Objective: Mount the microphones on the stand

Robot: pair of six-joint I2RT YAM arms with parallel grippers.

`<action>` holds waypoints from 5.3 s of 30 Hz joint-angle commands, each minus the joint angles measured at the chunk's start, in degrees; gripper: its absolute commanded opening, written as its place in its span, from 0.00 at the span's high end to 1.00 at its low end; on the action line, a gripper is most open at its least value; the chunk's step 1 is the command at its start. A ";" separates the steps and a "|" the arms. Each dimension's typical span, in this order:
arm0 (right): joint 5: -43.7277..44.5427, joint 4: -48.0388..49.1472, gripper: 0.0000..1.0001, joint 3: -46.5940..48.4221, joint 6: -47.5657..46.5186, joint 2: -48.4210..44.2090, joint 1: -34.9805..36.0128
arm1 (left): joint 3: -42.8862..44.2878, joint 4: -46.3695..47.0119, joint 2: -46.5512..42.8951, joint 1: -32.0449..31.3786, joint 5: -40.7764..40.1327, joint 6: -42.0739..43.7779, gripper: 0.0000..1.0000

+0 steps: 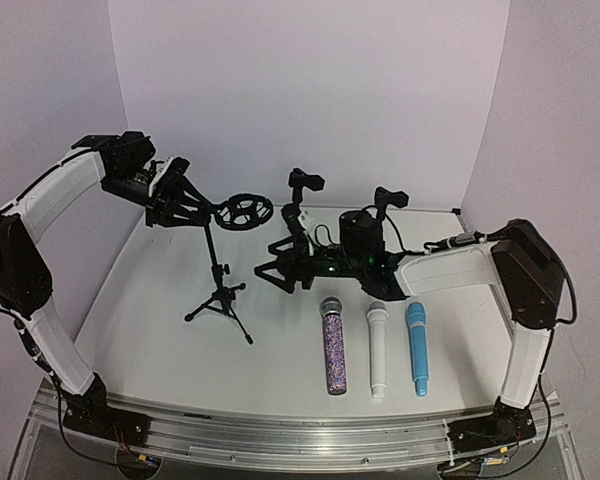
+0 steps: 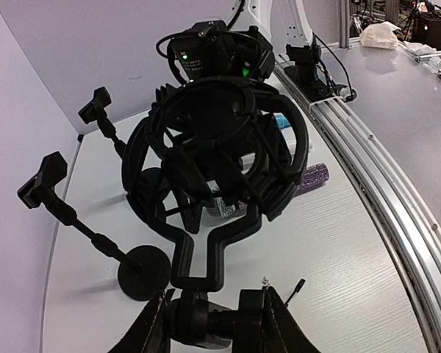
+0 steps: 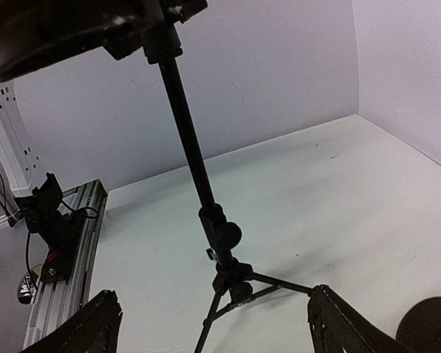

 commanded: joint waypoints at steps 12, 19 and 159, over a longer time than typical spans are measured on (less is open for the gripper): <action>-9.60 5.90 0.35 19.14 -1.12 17.88 1.37 | 2.18 -4.97 -3.11 -0.64 4.29 3.22 1.00; -13.64 5.54 0.43 21.04 -1.47 20.45 2.69 | 1.66 -4.73 -2.66 -0.74 4.96 4.29 1.00; 6.25 0.98 0.27 2.95 -16.78 6.42 5.48 | -5.39 0.64 -2.82 0.54 6.59 6.11 1.00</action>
